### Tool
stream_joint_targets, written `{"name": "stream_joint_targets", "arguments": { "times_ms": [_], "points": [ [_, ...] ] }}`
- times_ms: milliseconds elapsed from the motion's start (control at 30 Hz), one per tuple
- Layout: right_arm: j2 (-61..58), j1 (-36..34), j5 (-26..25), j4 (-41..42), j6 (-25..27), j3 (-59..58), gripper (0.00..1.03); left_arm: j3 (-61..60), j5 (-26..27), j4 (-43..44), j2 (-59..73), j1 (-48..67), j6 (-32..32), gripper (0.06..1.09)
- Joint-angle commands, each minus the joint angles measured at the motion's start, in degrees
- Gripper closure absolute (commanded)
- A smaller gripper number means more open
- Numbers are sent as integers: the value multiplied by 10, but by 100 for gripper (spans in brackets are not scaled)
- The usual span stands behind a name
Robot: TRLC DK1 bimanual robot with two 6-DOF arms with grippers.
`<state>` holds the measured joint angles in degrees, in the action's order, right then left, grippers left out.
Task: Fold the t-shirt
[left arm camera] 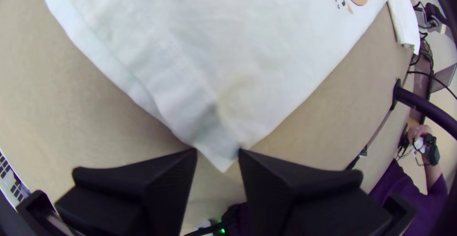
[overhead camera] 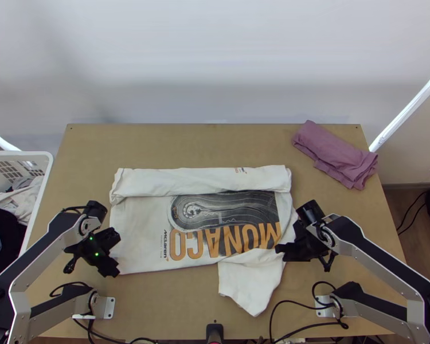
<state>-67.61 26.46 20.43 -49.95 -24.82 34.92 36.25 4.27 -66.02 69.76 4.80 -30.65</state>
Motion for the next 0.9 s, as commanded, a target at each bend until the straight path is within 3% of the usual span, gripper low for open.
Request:
{"name": "stream_joint_targets", "arguments": {
  "times_ms": [0,400,867],
  "points": [
    [-5,-10,-4,3,13,8,100,-4,8,4,-4,5,6,104],
    [3,-111,-21,-1,93,-11,100,35,8,12,-7,-138,-78,104],
    [52,-68,-21,-49,65,97,100,192,86,-3,-23,-98,39,105]
  ]
}}
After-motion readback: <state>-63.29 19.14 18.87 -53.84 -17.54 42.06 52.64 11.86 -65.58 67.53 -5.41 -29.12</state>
